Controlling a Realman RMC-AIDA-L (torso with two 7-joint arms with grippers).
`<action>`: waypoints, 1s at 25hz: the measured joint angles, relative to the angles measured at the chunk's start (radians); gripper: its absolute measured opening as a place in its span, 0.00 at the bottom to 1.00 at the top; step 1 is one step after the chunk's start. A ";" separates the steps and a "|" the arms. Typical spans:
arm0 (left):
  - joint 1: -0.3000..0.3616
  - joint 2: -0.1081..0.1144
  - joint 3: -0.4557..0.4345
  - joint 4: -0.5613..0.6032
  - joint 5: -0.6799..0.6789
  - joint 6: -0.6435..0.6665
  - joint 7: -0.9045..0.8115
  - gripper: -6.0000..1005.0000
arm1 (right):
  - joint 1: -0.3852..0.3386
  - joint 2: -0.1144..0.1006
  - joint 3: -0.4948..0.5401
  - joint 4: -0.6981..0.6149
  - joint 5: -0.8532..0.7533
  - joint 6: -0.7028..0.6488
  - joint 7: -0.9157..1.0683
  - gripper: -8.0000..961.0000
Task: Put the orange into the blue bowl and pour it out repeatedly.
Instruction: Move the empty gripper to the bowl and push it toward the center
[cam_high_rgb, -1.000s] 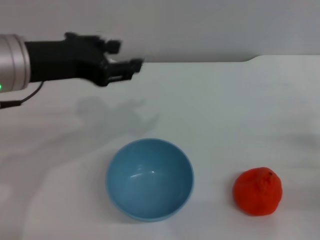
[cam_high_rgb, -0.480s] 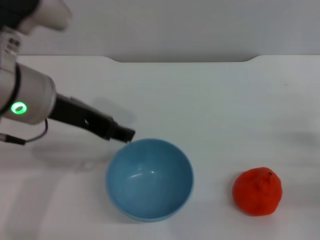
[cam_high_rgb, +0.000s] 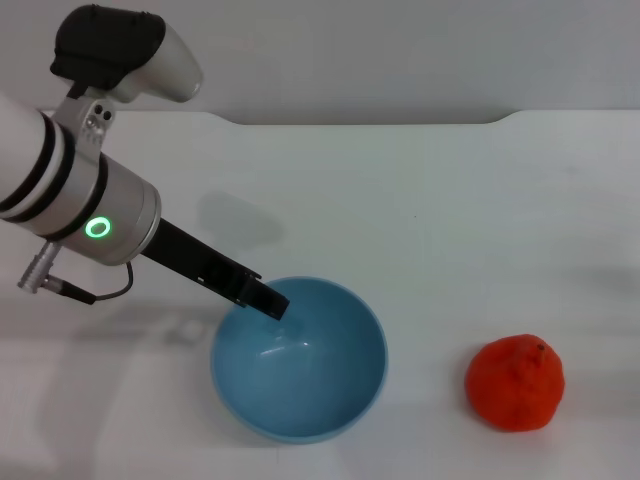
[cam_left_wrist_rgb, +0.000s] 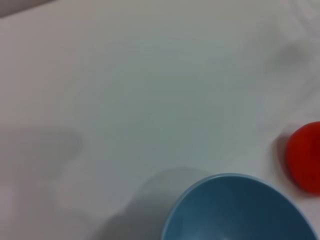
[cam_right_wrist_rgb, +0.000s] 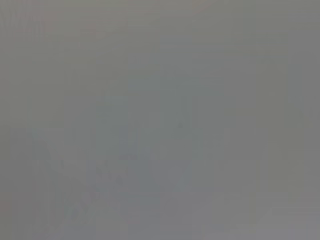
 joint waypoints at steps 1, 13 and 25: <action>-0.006 0.000 0.001 -0.018 0.010 -0.008 -0.003 0.57 | -0.001 0.000 0.000 -0.004 0.000 0.000 0.001 0.52; -0.008 -0.003 0.007 -0.068 0.072 -0.062 -0.019 0.53 | -0.002 -0.001 0.000 -0.027 0.000 0.000 0.003 0.52; -0.034 -0.003 0.043 -0.172 0.117 -0.089 -0.020 0.48 | -0.004 -0.003 0.000 -0.037 0.000 0.000 0.004 0.51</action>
